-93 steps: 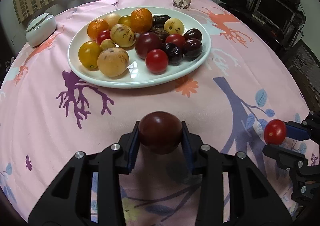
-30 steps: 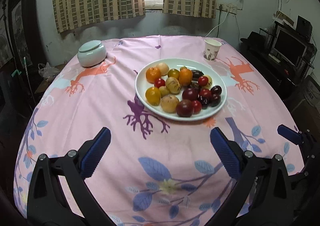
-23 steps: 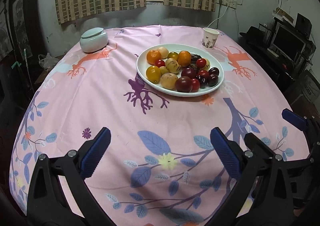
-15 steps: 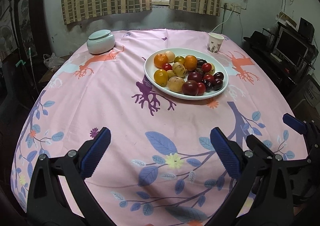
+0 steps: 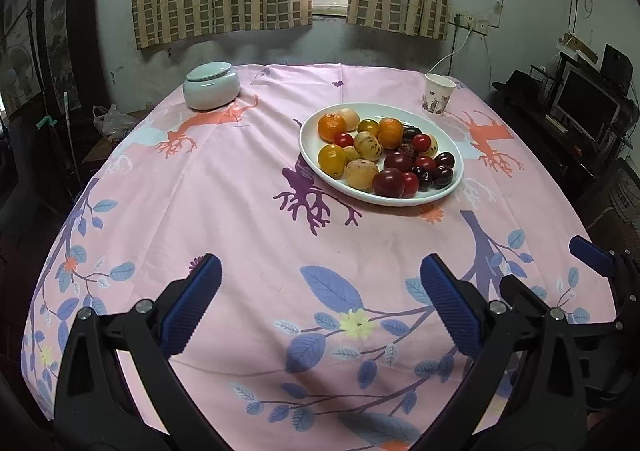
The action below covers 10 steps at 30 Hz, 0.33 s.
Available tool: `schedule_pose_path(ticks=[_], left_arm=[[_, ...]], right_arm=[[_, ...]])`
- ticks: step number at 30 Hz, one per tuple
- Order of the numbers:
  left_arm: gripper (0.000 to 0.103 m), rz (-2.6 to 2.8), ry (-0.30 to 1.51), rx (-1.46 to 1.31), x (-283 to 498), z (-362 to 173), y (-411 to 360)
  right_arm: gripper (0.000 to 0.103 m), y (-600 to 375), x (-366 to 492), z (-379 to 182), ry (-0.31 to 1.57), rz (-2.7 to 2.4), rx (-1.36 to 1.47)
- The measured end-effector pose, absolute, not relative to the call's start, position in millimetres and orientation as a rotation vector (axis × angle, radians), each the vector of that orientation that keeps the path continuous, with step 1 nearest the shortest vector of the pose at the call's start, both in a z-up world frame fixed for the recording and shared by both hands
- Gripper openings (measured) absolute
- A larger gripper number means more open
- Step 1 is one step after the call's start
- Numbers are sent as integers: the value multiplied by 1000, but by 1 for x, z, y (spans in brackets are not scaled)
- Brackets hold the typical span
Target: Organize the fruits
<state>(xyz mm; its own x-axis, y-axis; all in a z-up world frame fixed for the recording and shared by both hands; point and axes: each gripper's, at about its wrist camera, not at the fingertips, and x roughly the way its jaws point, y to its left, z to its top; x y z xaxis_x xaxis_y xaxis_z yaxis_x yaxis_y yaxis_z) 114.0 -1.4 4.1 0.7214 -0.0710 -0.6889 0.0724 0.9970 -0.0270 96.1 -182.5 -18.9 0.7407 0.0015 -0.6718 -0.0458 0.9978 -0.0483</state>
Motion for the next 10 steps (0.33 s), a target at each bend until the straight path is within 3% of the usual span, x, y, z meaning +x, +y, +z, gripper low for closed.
schedule_pose_path(ticks=[10], left_arm=[[101,-61,755,-6,110,7,2]], right_arm=[[102,-183,96,-18,736,25,-64]])
